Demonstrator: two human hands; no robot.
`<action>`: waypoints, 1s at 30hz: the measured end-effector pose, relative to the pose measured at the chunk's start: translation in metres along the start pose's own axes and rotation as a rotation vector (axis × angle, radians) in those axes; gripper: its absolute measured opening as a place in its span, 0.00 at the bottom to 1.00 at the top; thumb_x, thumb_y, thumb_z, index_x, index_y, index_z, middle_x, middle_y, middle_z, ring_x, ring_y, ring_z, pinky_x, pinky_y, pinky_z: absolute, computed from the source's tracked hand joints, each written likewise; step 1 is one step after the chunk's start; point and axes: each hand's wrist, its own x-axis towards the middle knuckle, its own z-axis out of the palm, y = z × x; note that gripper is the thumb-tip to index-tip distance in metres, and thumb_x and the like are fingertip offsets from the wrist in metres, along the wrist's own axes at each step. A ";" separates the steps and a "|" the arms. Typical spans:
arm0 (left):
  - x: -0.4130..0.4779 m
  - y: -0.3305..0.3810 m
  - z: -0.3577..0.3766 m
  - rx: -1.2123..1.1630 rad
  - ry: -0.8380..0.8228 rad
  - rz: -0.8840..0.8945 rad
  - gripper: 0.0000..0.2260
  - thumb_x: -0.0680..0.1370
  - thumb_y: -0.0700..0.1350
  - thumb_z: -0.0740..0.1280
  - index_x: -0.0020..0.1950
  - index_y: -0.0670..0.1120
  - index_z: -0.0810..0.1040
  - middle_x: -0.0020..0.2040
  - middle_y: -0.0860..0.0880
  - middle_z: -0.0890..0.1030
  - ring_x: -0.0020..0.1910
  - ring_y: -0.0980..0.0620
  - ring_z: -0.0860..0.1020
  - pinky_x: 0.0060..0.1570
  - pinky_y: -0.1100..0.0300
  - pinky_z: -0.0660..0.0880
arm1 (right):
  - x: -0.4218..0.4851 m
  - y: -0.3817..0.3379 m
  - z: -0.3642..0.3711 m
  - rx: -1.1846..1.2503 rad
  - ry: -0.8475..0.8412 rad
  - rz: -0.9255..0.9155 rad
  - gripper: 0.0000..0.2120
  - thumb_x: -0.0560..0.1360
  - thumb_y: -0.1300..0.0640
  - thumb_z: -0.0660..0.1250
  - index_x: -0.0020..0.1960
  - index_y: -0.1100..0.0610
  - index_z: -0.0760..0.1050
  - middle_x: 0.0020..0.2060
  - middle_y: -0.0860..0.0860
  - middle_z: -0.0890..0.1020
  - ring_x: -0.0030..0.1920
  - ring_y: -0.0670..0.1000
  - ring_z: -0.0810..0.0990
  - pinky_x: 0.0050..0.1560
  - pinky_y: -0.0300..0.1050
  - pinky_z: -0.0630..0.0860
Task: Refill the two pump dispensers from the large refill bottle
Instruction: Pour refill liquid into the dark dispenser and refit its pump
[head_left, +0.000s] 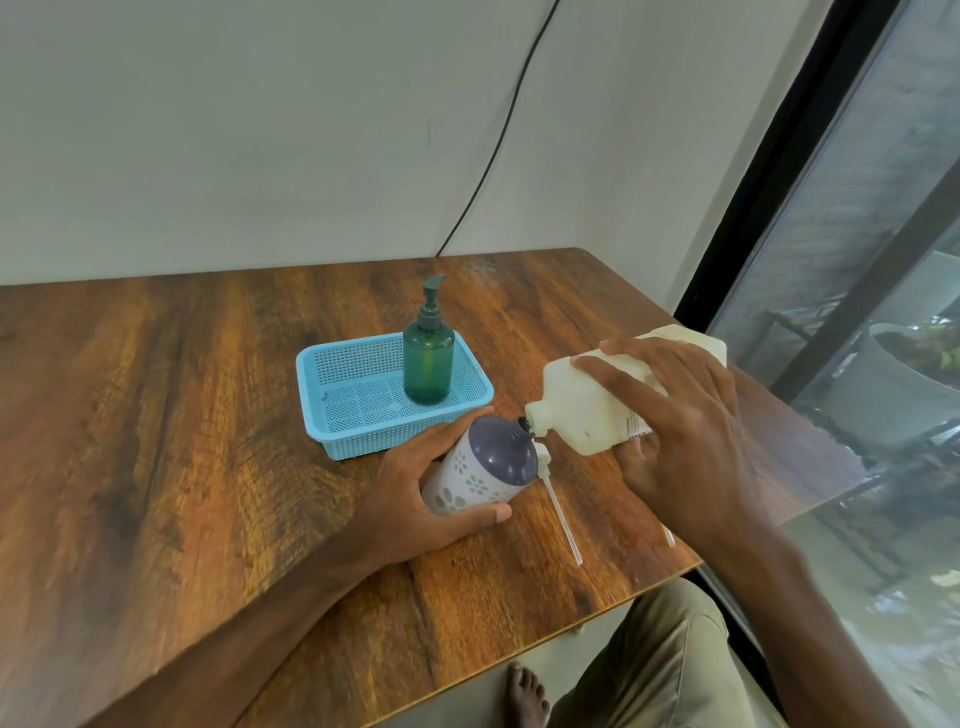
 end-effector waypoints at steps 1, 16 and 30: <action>0.000 0.000 0.000 -0.005 -0.001 -0.003 0.40 0.69 0.57 0.82 0.78 0.54 0.70 0.71 0.64 0.77 0.71 0.60 0.76 0.66 0.65 0.75 | 0.000 0.000 0.000 0.000 0.004 -0.003 0.42 0.63 0.64 0.84 0.72 0.47 0.73 0.70 0.55 0.77 0.72 0.64 0.71 0.70 0.66 0.65; -0.001 -0.002 0.001 -0.019 -0.003 -0.013 0.40 0.69 0.56 0.82 0.78 0.52 0.70 0.71 0.61 0.78 0.70 0.58 0.77 0.65 0.63 0.77 | 0.003 -0.003 -0.004 -0.003 -0.003 -0.013 0.39 0.65 0.64 0.82 0.72 0.48 0.75 0.70 0.54 0.77 0.72 0.63 0.71 0.70 0.65 0.65; -0.001 -0.003 0.002 -0.024 0.008 -0.023 0.41 0.69 0.55 0.83 0.78 0.48 0.71 0.71 0.56 0.79 0.71 0.55 0.78 0.67 0.59 0.78 | 0.005 -0.004 -0.005 -0.001 -0.006 -0.028 0.38 0.66 0.64 0.82 0.72 0.47 0.74 0.70 0.54 0.77 0.72 0.63 0.71 0.70 0.63 0.64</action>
